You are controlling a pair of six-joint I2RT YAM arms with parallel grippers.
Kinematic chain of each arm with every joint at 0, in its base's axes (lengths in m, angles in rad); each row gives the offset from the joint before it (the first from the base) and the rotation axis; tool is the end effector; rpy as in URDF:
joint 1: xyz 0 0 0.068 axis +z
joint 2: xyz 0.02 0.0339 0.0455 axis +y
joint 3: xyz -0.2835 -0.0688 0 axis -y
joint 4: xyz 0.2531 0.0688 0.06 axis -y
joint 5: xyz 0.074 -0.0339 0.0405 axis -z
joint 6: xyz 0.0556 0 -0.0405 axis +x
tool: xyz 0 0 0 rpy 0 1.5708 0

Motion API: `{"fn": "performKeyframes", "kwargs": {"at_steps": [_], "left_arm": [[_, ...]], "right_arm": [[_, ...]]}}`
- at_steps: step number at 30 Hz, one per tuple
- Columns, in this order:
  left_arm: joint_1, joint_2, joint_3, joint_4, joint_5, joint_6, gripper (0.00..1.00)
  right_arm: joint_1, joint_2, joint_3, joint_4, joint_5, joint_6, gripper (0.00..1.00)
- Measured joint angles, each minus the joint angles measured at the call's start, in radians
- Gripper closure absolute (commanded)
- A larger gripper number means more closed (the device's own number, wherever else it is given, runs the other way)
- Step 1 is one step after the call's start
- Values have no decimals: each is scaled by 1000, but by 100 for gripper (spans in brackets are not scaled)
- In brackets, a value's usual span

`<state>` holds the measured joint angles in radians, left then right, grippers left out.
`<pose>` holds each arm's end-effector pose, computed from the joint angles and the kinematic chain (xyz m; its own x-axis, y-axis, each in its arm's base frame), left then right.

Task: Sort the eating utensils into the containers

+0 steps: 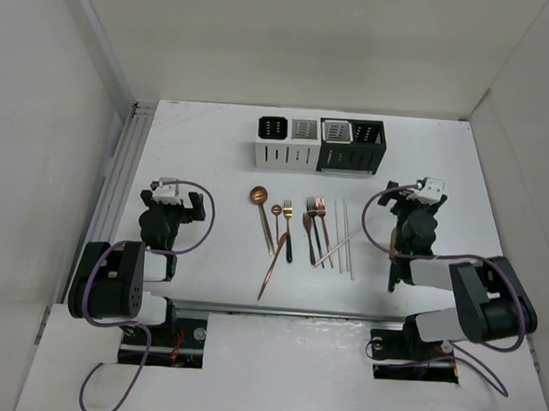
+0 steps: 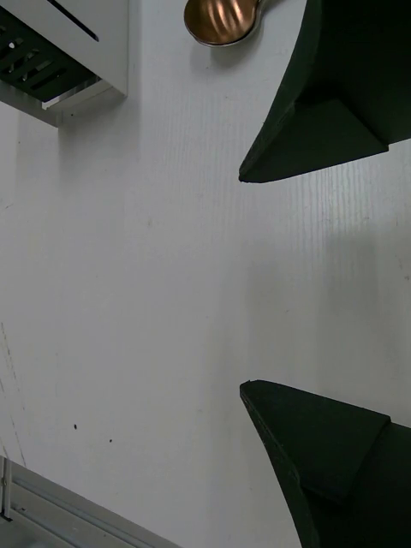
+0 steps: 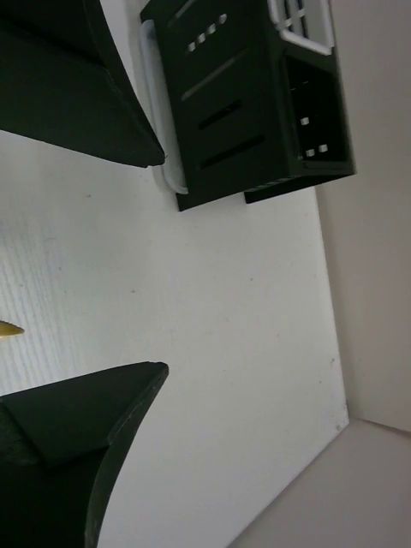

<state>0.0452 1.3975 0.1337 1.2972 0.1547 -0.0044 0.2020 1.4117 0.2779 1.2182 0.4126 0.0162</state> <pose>0.2338 0.0020 0.1739 0.0329 -0.0029 -0.9995 0.1093 0.9940 0.0007 0.2602 0.0305 0.2000 0.0859 0.0327 -0.9958 0.2063 0.9772 0.0499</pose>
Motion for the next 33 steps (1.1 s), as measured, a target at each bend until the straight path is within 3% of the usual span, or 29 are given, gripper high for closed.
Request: {"fn": "performKeyframes", "kwargs": {"at_steps": [3, 10, 13, 15, 17, 19, 21, 25, 27, 33], "left_arm": [[0, 0, 0, 0, -1, 0, 0], [11, -12, 0, -8, 43, -1, 0], [43, -191, 99, -290, 153, 109, 0], [47, -266, 314, -522, 240, 265, 0], [38, -272, 540, -671, 260, 364, 0], [16, -249, 713, -756, 211, 390, 0], [-2, -216, 830, -820, 127, 377, 0], [-18, -177, 868, -946, 47, 334, 0], [-19, -161, 854, -1017, 45, 313, 0], [-19, -155, 815, -1132, 52, 255, 0]], "right_arm": [[0, -137, 111, -295, 25, 10, 0], [-5, -268, 667, -936, 125, 53, 0], [-36, -271, 793, -1218, 79, 132, 0], [-69, -257, 824, -1387, 38, 187, 2], [-118, -220, 827, -1538, -29, 230, 14], [-174, -160, 819, -1654, -106, 261, 27], [-224, -94, 792, -1741, -174, 287, 33], [-292, -10, 732, -1880, -275, 320, 42], [-308, 9, 716, -1926, -310, 327, 54], [-314, 58, 692, -1987, -368, 330, 65]]}}
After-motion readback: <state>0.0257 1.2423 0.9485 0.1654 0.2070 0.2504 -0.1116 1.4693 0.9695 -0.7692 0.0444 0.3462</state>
